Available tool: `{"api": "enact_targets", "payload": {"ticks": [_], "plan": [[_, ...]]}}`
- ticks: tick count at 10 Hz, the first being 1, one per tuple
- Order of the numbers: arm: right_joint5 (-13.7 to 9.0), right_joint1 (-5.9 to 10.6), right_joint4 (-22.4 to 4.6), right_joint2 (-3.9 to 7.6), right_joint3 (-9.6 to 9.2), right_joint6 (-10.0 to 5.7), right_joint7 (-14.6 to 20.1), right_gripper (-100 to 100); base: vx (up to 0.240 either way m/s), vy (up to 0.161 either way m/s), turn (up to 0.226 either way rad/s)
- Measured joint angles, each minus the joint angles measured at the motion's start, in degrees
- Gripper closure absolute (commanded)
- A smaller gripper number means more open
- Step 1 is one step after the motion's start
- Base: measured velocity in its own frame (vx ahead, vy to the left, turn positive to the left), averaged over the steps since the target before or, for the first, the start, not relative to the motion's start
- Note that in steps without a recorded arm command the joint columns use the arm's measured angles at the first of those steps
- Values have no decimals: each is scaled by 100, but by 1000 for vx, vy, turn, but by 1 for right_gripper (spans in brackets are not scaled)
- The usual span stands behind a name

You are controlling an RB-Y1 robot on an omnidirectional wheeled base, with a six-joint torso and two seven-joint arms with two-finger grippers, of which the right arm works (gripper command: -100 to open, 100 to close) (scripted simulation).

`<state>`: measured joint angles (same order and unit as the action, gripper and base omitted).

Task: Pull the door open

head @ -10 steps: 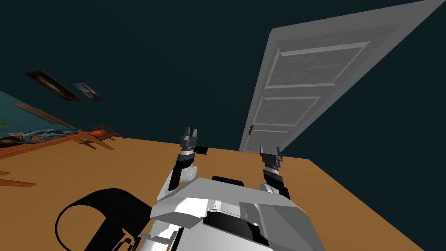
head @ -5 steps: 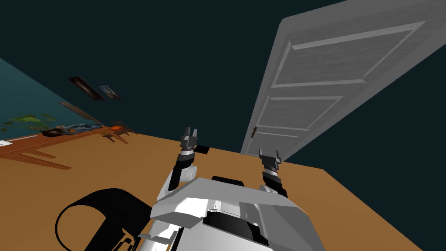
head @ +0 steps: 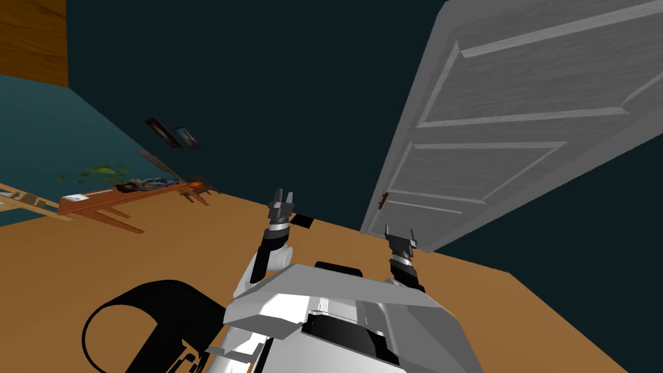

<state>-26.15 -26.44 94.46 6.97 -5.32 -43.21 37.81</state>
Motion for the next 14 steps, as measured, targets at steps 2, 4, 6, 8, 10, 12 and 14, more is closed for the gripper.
{"api": "enact_targets", "payload": {"ticks": [2, 4, 6, 8, 10, 12, 14], "plan": [[-159, 10, -238, 43, -35, -105, 240, -100, 70, -90, 158], [-324, 48, -452, 79, -54, -161, 460, -100, 68, -86, 155], [-476, 77, -685, 107, -87, -250, 683, -100, 68, -87, 154], [-625, 118, -925, 121, -123, -336, 891, -100, 65, -79, 141], [-813, 134, -1164, 154, -160, -420, 1142, -100, 83, -125, 213], [-984, 138, -1362, 167, -202, -481, 1371, -100, 69, -89, 132], [-1118, 154, -1577, 202, -234, -573, 1582, -100, 60, -97, 169]]}}
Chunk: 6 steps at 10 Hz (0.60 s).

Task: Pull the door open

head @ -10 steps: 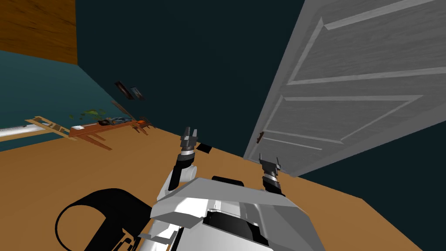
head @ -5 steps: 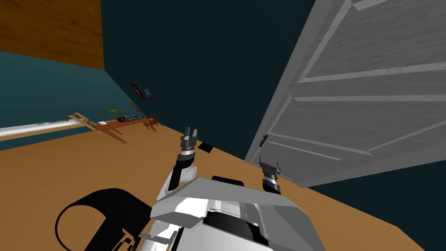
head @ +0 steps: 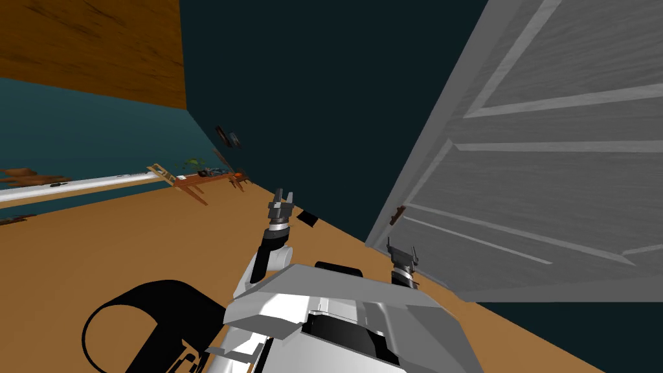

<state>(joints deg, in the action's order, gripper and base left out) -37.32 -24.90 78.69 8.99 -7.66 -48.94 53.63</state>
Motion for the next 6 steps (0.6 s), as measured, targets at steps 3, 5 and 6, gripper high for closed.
{"api": "enact_targets", "payload": {"ticks": [3, 5, 6], "plan": [[-257, 39, -308, 22, -43, -88, 323, -100, 73, -116, 160], [-404, 34, -544, 27, -102, -203, 549, -100, 82, -131, 150], [-490, 46, -674, 62, -115, -257, 688, -100, 82, -146, 192]]}}
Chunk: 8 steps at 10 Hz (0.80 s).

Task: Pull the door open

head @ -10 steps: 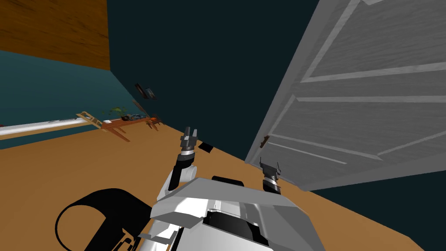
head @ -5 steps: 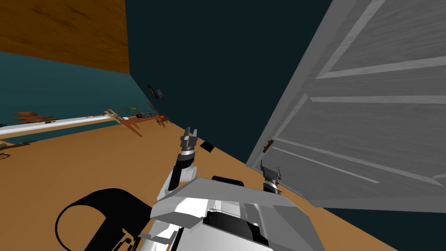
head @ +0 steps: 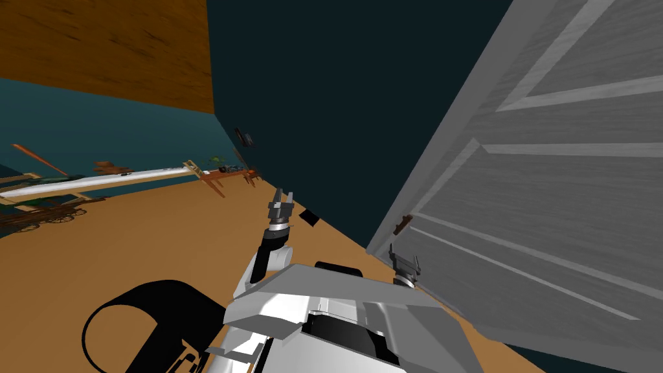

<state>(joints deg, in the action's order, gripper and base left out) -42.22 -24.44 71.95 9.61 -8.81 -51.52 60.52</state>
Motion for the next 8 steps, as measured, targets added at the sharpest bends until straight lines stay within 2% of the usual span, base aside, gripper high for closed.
{"api": "enact_targets", "payload": {"ticks": [2, 4, 6, 7, 8], "plan": [[-178, 16, -216, 31, -29, -72, 244, -100, 105, -137, 175], [-328, 35, -394, 46, -55, -120, 438, -100, 72, -135, 97], [-405, 55, -498, 56, -66, -155, 543, -100, 79, -43, 23], [-418, 116, -647, 152, -47, -177, 651, -100, 206, -25, 24], [-437, 103, -687, 251, -26, -178, 770, -100, 155, 14, 20]]}}
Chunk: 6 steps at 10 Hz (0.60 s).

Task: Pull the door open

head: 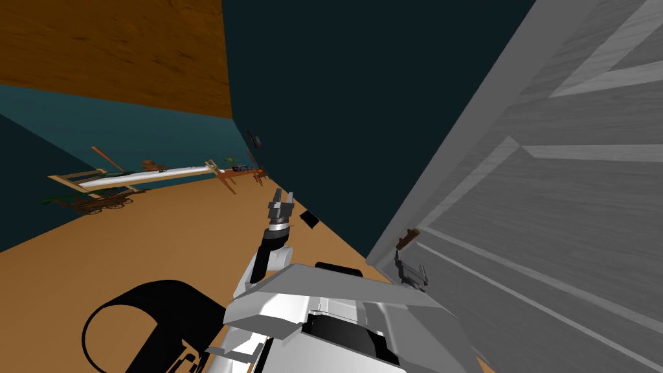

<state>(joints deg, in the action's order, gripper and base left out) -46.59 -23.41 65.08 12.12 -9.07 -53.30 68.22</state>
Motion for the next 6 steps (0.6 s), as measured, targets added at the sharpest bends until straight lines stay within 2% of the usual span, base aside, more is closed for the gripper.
{"api": "enact_targets", "payload": {"ticks": [3, 6], "plan": [[-49, -17, -95, 242, 55, 17, 266, -100, 110, 22, 11], [-76, 74, -420, 483, 88, -54, 609, -100, 87, -8, 13]]}}
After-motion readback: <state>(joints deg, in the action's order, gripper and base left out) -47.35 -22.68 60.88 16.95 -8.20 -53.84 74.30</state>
